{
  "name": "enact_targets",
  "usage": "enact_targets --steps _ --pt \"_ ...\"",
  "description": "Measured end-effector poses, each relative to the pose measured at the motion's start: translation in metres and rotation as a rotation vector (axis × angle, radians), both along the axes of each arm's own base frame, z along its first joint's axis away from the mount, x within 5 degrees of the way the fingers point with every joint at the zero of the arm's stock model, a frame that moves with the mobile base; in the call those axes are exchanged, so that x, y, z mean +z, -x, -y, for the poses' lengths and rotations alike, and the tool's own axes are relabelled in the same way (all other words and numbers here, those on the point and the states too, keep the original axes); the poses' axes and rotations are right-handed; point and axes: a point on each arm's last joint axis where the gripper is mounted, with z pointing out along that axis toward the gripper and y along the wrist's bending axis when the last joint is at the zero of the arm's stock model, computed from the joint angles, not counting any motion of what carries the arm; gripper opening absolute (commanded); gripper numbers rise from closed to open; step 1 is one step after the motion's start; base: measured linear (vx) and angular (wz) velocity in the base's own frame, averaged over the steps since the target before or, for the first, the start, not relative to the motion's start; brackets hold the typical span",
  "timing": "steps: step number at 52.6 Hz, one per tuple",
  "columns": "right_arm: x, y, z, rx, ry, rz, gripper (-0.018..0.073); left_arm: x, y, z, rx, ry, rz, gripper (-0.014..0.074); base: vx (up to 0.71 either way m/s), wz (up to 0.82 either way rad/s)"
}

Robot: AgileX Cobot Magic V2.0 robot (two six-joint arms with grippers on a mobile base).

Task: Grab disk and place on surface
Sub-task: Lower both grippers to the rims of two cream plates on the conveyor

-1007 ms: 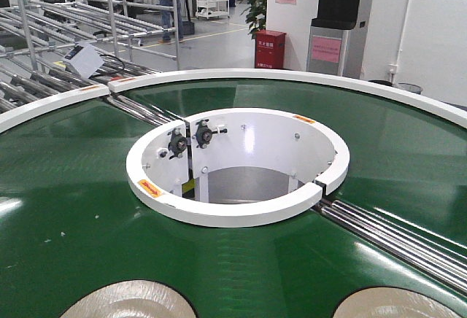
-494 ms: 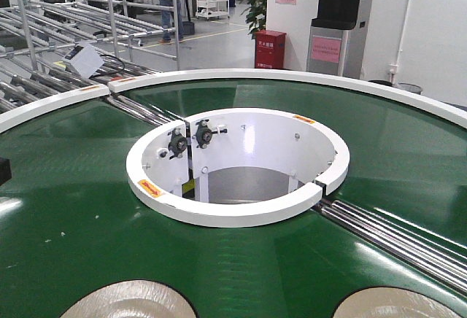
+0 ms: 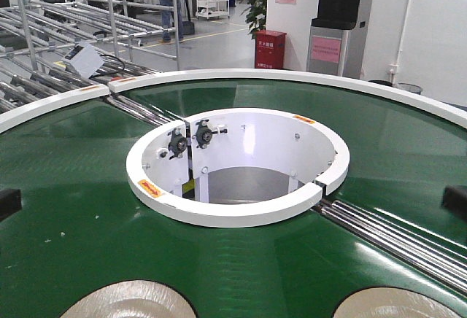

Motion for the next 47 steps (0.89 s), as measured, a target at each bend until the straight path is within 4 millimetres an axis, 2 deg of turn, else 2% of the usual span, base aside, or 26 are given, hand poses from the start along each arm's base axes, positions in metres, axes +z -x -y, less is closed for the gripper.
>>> enact_targets --steps 5,12,20,26,30,40,47 --pt "-0.01 -0.021 -0.007 0.04 -0.006 -0.16 0.0466 0.0 -0.015 0.006 -0.021 0.0 -0.095 0.0484 0.0 0.0" --pt "-0.024 -0.049 -0.024 0.191 -0.017 -0.365 0.0466 -0.014 -0.043 0.024 -0.144 -0.021 -0.279 0.0484 0.0 0.0" --pt "-0.038 -0.073 -0.044 0.398 -0.076 -0.516 0.0466 -0.045 -0.072 0.047 -0.325 -0.021 -0.466 0.0484 0.0 0.0" --pt "-0.049 -0.086 -0.044 0.475 -0.109 -0.599 0.0466 -0.071 -0.089 0.049 -0.357 -0.036 -0.581 0.0484 0.0 0.0" --pt "-0.054 -0.092 -0.031 0.461 -0.131 -0.635 0.0466 -0.086 -0.101 0.037 -0.318 -0.044 -0.64 0.0479 0.0 0.0" --pt "-0.055 -0.096 0.018 0.321 -0.21 -0.658 0.0466 -0.111 -0.124 -0.021 -0.124 -0.008 -0.721 0.0442 0.0 0.0" --pt "-0.052 -0.097 0.032 0.271 -0.275 -0.634 0.0466 -0.132 -0.134 -0.056 -0.036 0.025 -0.788 0.0422 0.0 0.0"
